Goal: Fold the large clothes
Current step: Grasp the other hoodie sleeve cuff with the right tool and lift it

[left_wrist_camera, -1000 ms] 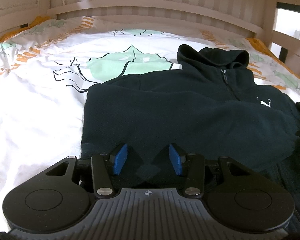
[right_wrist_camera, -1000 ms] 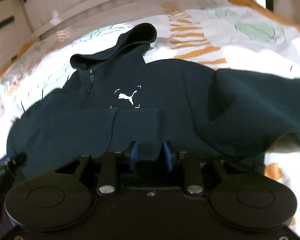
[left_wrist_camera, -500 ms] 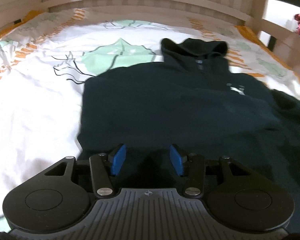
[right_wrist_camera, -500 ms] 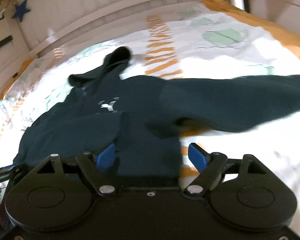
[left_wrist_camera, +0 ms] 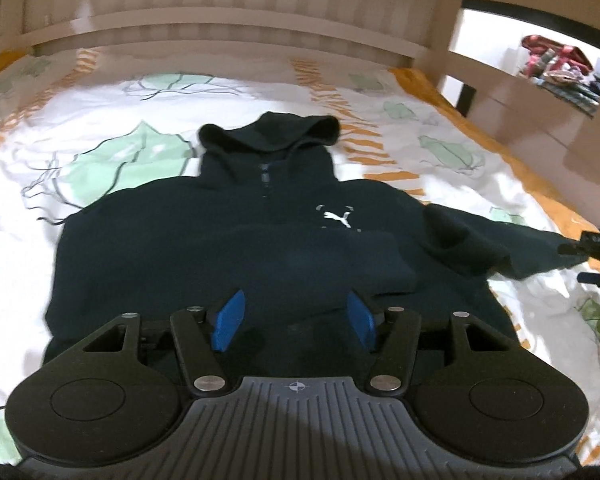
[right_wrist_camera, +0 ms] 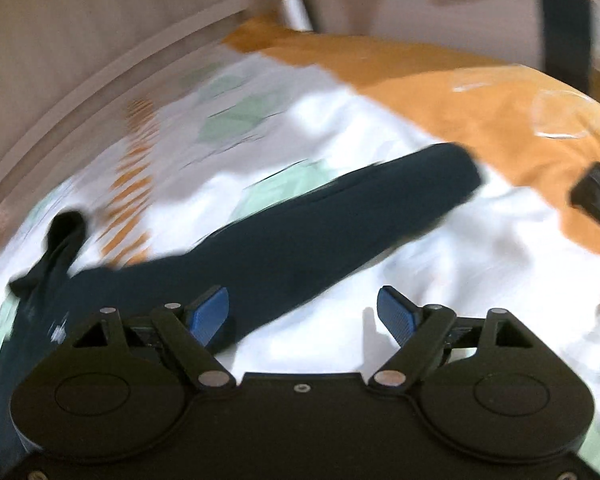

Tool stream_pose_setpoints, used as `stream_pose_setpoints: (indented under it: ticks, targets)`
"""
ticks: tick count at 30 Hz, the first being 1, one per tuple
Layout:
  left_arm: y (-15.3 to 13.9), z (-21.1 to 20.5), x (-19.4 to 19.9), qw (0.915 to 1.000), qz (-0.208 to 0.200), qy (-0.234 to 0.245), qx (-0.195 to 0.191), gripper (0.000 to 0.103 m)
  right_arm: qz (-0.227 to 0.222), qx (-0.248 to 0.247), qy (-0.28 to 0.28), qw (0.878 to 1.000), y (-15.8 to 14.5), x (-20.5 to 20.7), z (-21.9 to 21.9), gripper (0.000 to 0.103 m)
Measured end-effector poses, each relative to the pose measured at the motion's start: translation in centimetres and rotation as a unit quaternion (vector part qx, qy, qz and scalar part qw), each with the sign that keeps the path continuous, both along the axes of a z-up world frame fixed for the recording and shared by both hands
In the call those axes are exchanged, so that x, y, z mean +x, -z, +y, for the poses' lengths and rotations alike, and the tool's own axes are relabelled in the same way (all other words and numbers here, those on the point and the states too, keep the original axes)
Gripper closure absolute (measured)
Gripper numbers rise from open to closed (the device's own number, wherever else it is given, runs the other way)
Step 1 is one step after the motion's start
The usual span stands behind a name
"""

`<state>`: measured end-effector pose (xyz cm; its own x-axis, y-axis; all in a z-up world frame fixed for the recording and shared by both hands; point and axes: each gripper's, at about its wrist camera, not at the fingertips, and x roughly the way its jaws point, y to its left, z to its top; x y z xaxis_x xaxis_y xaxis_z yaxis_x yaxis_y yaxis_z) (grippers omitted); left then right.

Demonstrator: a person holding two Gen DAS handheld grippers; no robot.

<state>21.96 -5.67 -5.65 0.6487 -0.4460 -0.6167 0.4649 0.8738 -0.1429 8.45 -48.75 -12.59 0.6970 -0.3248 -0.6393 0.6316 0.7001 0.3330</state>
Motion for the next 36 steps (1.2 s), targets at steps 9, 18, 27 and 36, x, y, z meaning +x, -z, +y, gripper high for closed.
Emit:
stream_pose_setpoints:
  ticks: [9, 18, 27, 36]
  targets:
    - [2.3, -2.2, 1.2, 0.9994, 0.021, 0.011, 0.024, 0.047, -0.014, 0.050, 0.059, 0.997, 3.0, 0.9, -6.5, 0.020]
    - [4.1, -0.2, 2.9, 0.9990, 0.040, -0.009, 0.016, 0.047, -0.032, 0.015, 0.047, 0.998, 2.3, 1.6, -5.9, 0.070]
    - [4.2, 4.2, 5.3, 0.9986, 0.042, -0.033, 0.001, 0.047, -0.101, -0.102, -0.050, 0.988, -6.4, 4.6, 1.7, 0.073]
    - [3.4, 8.8, 8.2, 0.9978, 0.044, -0.047, -0.019, 0.047, -0.141, -0.136, -0.241, 0.950, -12.1, 12.4, 17.5, 0.073]
